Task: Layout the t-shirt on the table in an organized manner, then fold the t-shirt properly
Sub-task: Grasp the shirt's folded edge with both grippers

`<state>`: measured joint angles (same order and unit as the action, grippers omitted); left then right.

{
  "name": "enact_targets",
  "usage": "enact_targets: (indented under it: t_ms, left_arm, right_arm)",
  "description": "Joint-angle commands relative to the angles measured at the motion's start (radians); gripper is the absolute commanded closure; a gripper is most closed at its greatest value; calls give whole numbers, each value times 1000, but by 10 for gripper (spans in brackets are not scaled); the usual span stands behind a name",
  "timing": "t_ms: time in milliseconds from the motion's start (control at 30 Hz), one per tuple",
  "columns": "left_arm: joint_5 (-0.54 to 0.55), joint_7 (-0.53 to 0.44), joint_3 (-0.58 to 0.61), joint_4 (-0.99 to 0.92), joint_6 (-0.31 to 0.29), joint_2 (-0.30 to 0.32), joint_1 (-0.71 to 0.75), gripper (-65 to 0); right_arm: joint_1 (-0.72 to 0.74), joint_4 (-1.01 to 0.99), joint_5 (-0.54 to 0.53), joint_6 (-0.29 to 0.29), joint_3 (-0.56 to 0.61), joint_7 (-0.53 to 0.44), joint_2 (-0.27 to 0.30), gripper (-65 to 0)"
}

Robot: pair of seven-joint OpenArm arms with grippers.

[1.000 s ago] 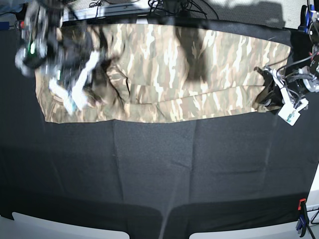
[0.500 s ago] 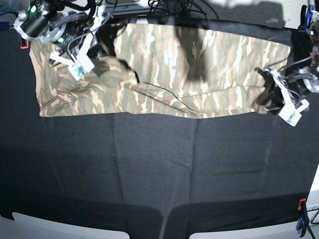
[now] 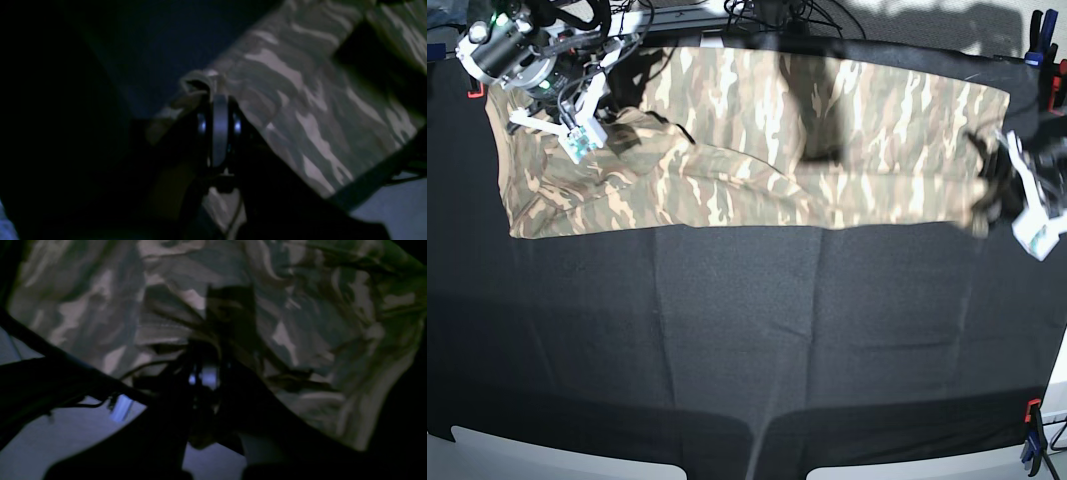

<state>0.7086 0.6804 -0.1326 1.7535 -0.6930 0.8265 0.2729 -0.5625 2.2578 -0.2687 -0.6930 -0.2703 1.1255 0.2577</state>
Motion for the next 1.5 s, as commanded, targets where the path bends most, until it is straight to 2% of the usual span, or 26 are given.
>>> enact_targets:
  t_ms: [0, 133, 400, 767, 933, 1267, 1467]
  left_arm:
    - [15, -26, -11, 13, -5, 22, -3, 0]
    - [14, -27, -11, 13, -5, 22, 7, 0]
    - [14, 10, -11, -19, -5, 22, 7, 0]
    - [15, 52, -11, -142, -5, 21, 7, 0]
    - [23, 53, -11, -160, -5, 16, 13, 0]
    - [21, 53, -11, -160, -5, -46, 15, 0]
    - [21, 61, -11, -160, -5, -51, 15, 0]
  right_arm:
    - [0, 18, 19, -5, -5, -21, 9, 0]
    - [0, 18, 108, 44, -5, -45, 11, 0]
    - [-1, 18, 114, 74, -5, -10, 68, 0]
    - [-6, 18, 101, 74, -5, -4, 69, 0]
    - [-6, 18, 52, 73, -5, 5, 69, 0]
    - [-5, 18, 21, 73, -5, 4, 69, 0]
    - [-3, 18, 79, 72, -5, 1, 69, 0]
